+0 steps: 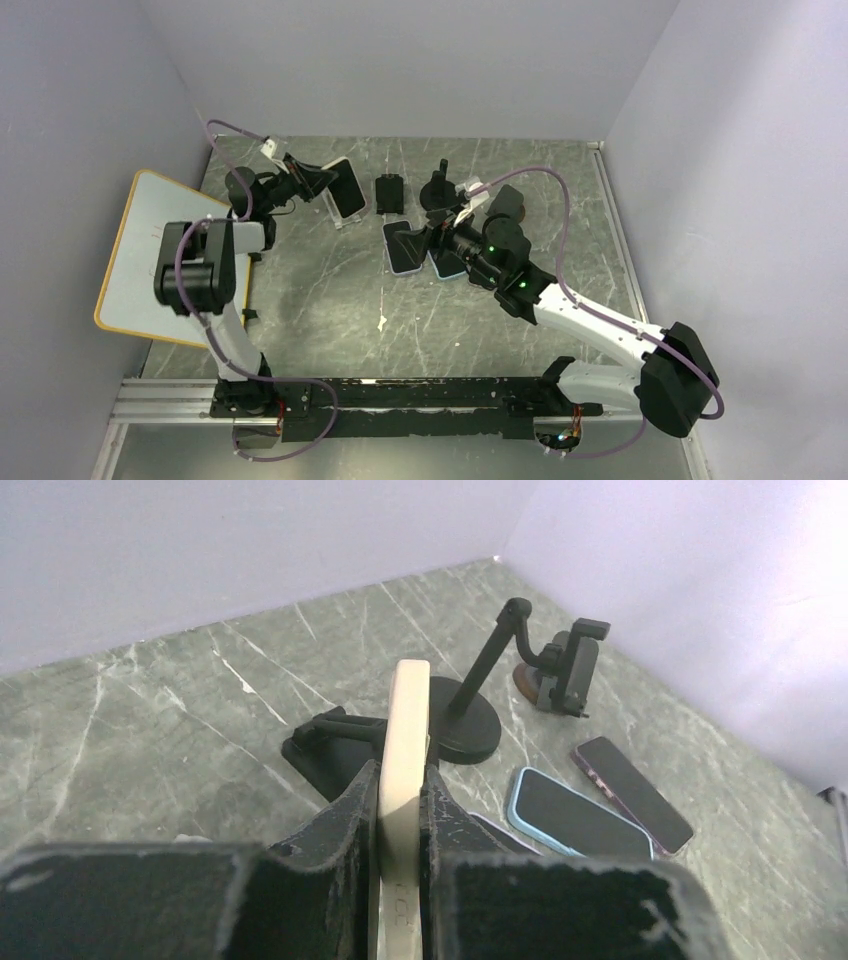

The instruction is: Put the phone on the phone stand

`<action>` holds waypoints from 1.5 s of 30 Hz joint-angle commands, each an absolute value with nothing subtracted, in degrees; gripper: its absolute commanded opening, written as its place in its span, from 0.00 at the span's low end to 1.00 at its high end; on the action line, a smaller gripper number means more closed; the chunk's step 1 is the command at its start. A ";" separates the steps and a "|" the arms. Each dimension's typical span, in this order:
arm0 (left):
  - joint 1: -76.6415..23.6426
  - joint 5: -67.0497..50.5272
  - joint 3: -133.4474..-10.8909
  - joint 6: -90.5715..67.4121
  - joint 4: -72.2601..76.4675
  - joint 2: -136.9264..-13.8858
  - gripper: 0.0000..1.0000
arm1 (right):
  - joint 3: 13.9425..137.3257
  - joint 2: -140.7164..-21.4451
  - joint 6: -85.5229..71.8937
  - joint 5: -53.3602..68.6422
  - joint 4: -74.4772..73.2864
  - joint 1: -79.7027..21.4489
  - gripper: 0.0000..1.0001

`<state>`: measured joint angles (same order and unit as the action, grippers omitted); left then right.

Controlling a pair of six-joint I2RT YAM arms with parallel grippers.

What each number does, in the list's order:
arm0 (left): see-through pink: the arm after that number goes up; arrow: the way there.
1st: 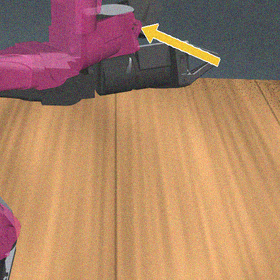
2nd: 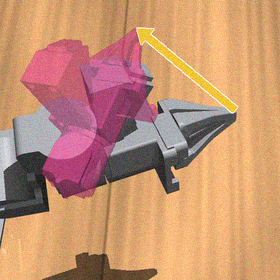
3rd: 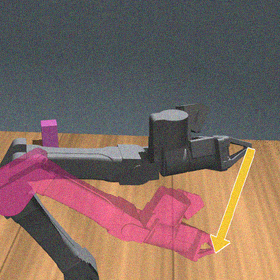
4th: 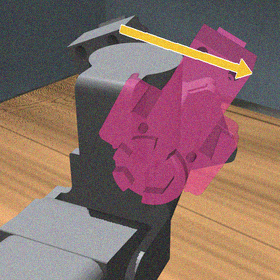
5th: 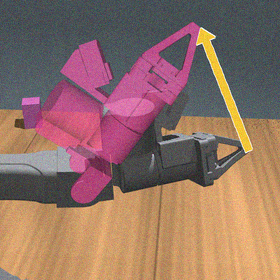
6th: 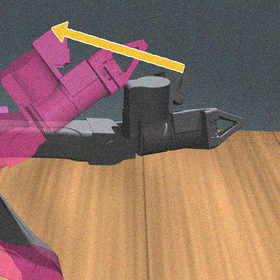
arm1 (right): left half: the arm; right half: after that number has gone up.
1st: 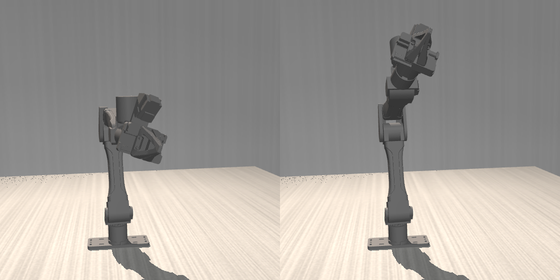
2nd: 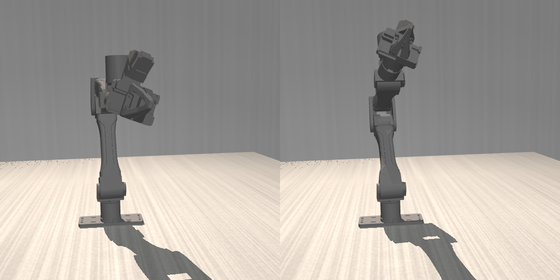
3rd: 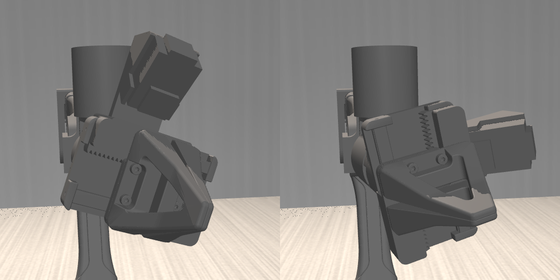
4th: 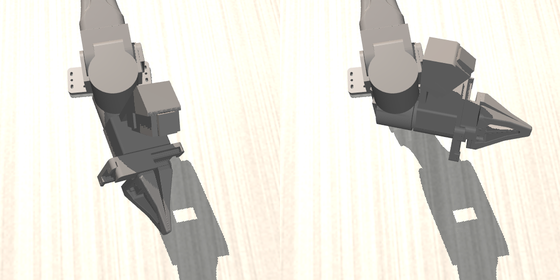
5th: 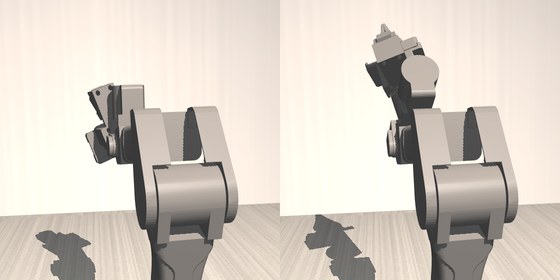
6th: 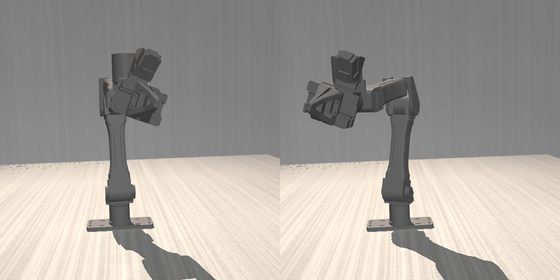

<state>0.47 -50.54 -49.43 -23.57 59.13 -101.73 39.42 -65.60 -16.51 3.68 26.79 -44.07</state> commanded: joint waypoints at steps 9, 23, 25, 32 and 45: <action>3.16 -66.95 -65.48 -31.66 68.24 -114.02 0.05 | 40.34 -67.53 -14.88 5.73 25.53 -43.21 1.00; 3.95 -69.35 -70.62 -15.63 46.76 -116.91 0.05 | 42.19 -71.68 -15.20 7.59 26.27 -43.18 1.00; 4.23 -69.08 -69.00 -18.38 51.81 -117.71 0.05 | 42.16 -72.04 -15.39 7.72 26.43 -43.15 1.00; 5.39 -68.03 -67.31 -12.42 46.43 -117.75 0.05 | 41.56 -72.44 -15.61 8.18 27.20 -43.18 1.00; 5.45 -63.54 -66.04 0.31 34.82 -119.51 0.05 | 40.40 -71.96 -15.59 8.61 27.29 -42.99 1.00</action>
